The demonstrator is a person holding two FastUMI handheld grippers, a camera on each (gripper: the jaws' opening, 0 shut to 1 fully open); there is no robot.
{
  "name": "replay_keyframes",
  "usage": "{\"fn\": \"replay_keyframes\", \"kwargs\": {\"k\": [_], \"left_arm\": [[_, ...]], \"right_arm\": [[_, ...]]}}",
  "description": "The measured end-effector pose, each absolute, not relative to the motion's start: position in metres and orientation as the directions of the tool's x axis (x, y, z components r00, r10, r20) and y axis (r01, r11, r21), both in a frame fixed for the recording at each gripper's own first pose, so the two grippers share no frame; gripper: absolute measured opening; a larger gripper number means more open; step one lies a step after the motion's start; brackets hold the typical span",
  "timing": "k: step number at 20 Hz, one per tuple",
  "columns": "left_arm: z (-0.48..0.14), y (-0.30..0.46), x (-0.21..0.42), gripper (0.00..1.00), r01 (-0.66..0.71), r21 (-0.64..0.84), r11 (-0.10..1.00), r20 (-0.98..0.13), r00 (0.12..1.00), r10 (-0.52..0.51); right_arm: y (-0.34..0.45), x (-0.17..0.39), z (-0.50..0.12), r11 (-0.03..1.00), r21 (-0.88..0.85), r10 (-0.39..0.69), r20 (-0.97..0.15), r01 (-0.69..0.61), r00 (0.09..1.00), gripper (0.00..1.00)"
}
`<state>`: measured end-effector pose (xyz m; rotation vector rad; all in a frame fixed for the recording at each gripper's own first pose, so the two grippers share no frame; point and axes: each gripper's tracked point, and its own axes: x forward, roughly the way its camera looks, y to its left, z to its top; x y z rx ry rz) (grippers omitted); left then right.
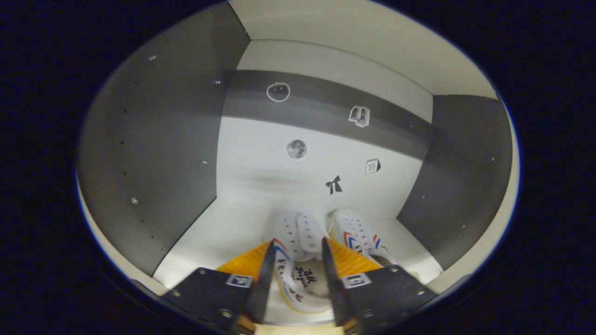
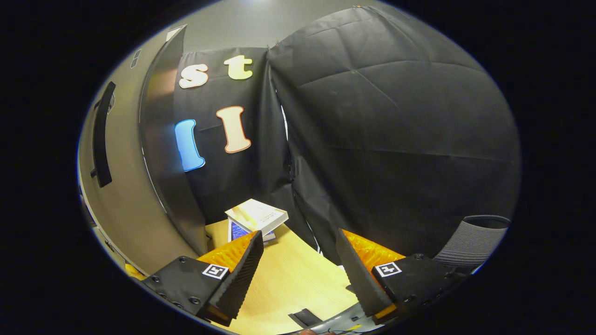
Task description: Grab one shoe with the right hand and put it into the shoe cabinet, grab the other shoe with the left hand and put it into the shoe cabinet; then close the right door with the right hand and the left door with the left hand.
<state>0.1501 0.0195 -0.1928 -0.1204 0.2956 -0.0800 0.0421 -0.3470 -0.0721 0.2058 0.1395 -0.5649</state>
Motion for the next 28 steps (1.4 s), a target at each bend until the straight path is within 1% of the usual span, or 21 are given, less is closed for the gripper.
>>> {"fn": "replay_keyframes", "kwargs": {"k": [2, 3, 4, 5, 6, 7, 8, 13, 15, 16, 17, 19, 25, 26, 27, 28], "left_arm": [[-0.182, 0.023, 0.127, 0.94, 0.044, -0.103, 0.994, -0.264, 0.962, -0.069], [-0.178, 0.025, 0.112, 0.96, 0.042, -0.072, 0.997, -0.248, 0.967, -0.059], [-0.171, 0.026, 0.096, 0.94, 0.042, -0.038, 0.998, -0.225, 0.973, -0.049], [-0.163, 0.025, 0.078, 0.96, 0.046, -0.009, 0.999, -0.192, 0.98, -0.047], [-0.156, 0.02, 0.06, 0.94, 0.065, 0.013, 0.998, -0.158, 0.985, -0.062], [-0.15, 0.014, 0.042, 0.94, 0.08, 0.032, 0.996, -0.125, 0.989, -0.075], [-0.147, 0.011, 0.026, 0.94, 0.081, 0.046, 0.996, -0.104, 0.992, -0.076], [-0.136, -0.006, -0.058, 0.94, 0.119, 0.099, 0.988, -0.057, 0.992, -0.114], [-0.129, -0.011, -0.089, 0.94, 0.135, 0.098, 0.986, -0.028, 0.991, -0.133], [-0.128, -0.015, -0.103, 0.95, 0.157, 0.085, 0.984, -0.03, 0.987, -0.155], [-0.13, -0.019, -0.116, 0.95, 0.181, 0.07, 0.981, -0.044, 0.983, -0.178], [-0.129, -0.023, -0.138, 0.94, 0.22, 0.05, 0.974, -0.052, 0.975, -0.218], [-0.14, -0.044, -0.183, 0.95, 0.362, 0.061, 0.93, -0.103, 0.929, -0.354], [-0.141, -0.048, -0.19, 0.94, 0.382, 0.05, 0.923, -0.11, 0.92, -0.376], [-0.145, -0.052, -0.196, 0.94, 0.404, 0.028, 0.914, -0.118, 0.909, -0.399], [-0.149, -0.057, -0.203, 0.94, 0.425, 0.002, 0.905, -0.129, 0.898, -0.421]], "right_arm": [[-0.344, 0.047, -0.056, 0.835, 0.157, -0.504, -0.164, 0.527, 0.848, 0.98], [-0.342, 0.051, -0.045, 0.841, 0.162, -0.496, -0.147, 0.516, 0.856, 0.98], [-0.341, 0.054, -0.033, 0.847, 0.166, -0.489, -0.127, 0.504, 0.863, 0.98], [-0.34, 0.057, -0.021, 0.854, 0.169, -0.481, -0.109, 0.493, 0.87, 0.98], [-0.339, 0.06, -0.009, 0.861, 0.175, -0.468, -0.095, 0.478, 0.878, 1.0], [-0.334, 0.063, 0.002, 0.869, 0.189, -0.449, -0.087, 0.457, 0.889, 0.98], [-0.329, 0.067, 0.016, 0.88, 0.199, -0.426, -0.076, 0.432, 0.902, 0.98], [-0.303, 0.066, 0.068, 0.91, 0.252, -0.333, -0.033, 0.33, 0.942, 0.98], [-0.297, 0.064, 0.087, 0.917, 0.247, -0.326, 0.006, 0.315, 0.945, 0.98], [-0.296, 0.059, 0.092, 0.916, 0.232, -0.341, 0.018, 0.328, 0.94, 0.95], [-0.296, 0.056, 0.098, 0.914, 0.216, -0.357, 0.03, 0.343, 0.934, 0.98], [-0.289, 0.055, 0.101, 0.918, 0.194, -0.358, 0.039, 0.345, 0.933, 0.98], [-0.251, 0.054, 0.098, 0.955, 0.125, -0.279, 0.059, 0.27, 0.959, 0.98], [-0.244, 0.053, 0.096, 0.96, 0.08, -0.273, 0.068, 0.267, 0.96, 0.92], [-0.233, 0.053, 0.095, 0.966, 0.036, -0.257, 0.076, 0.255, 0.963, 0.92], [-0.214, 0.055, 0.093, 0.975, 0.002, -0.22, 0.08, 0.221, 0.972, 0.92]]}}
